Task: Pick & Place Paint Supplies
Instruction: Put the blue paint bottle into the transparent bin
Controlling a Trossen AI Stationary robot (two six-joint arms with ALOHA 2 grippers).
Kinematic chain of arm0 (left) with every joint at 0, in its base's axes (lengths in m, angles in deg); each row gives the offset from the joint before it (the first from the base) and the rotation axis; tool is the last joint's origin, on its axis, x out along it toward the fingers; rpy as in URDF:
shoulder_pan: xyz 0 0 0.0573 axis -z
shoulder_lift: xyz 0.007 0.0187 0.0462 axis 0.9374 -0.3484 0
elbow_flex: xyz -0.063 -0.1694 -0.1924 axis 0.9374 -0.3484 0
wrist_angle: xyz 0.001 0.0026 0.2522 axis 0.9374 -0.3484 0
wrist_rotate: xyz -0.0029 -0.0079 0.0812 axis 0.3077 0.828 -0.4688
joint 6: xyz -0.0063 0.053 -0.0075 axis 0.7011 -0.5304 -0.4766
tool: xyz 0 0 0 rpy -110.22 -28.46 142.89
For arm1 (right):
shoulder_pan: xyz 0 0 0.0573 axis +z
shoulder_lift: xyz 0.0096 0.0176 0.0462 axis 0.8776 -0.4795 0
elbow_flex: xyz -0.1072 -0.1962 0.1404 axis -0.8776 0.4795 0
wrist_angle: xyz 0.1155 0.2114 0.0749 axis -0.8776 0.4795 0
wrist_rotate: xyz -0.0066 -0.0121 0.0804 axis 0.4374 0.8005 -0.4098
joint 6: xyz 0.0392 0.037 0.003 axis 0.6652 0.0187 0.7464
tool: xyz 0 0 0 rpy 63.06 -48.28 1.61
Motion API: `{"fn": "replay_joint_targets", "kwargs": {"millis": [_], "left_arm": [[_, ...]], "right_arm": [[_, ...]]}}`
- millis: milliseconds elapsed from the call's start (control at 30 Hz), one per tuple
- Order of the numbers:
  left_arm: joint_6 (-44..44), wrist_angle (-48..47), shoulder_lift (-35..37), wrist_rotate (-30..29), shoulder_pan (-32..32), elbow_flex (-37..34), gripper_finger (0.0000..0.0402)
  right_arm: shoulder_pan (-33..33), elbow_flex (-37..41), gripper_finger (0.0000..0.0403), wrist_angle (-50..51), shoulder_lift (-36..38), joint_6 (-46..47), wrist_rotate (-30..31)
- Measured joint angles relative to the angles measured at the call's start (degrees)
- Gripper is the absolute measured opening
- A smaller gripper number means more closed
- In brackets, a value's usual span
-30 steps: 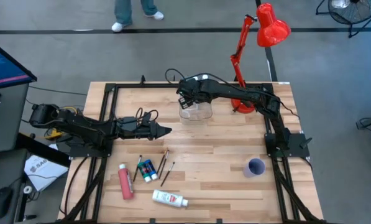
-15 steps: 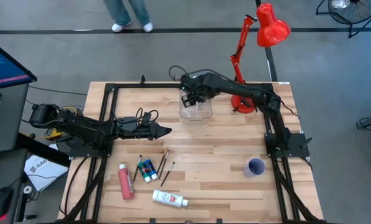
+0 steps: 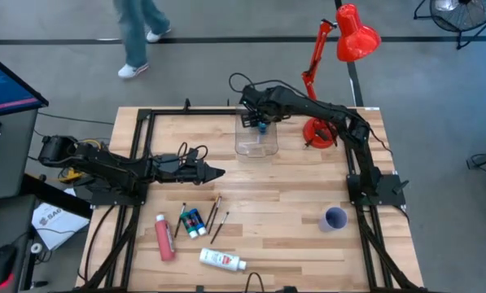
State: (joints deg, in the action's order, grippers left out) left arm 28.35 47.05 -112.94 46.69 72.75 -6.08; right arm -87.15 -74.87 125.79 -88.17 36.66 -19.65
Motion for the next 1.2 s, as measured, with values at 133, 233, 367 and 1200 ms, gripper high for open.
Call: {"fn": "replay_joint_targets", "kwargs": {"millis": [133,233,367,1200], "left_arm": [[0.0,0.0,0.0,0.0,0.0,0.0,0.0182],[0.0,0.0,0.0,-0.1,0.0,0.0,0.0182],[0.0,0.0,0.0,-0.1,0.0,0.0,0.0182],[0.7,0.3,0.0,-0.3,0.0,0.0,0.0182]], "right_arm": [[-0.4,0.1,0.0244,-0.1,0.0,0.5,0.9],[-0.6,1.4,0.0244,-0.8,0.0,2.1,0.9],[-0.6,3.8,0.0244,-2.3,0.0,4.1,1.1],[-1.4,4.9,0.0244,-5.8,0.0,3.6,4.2]]}}
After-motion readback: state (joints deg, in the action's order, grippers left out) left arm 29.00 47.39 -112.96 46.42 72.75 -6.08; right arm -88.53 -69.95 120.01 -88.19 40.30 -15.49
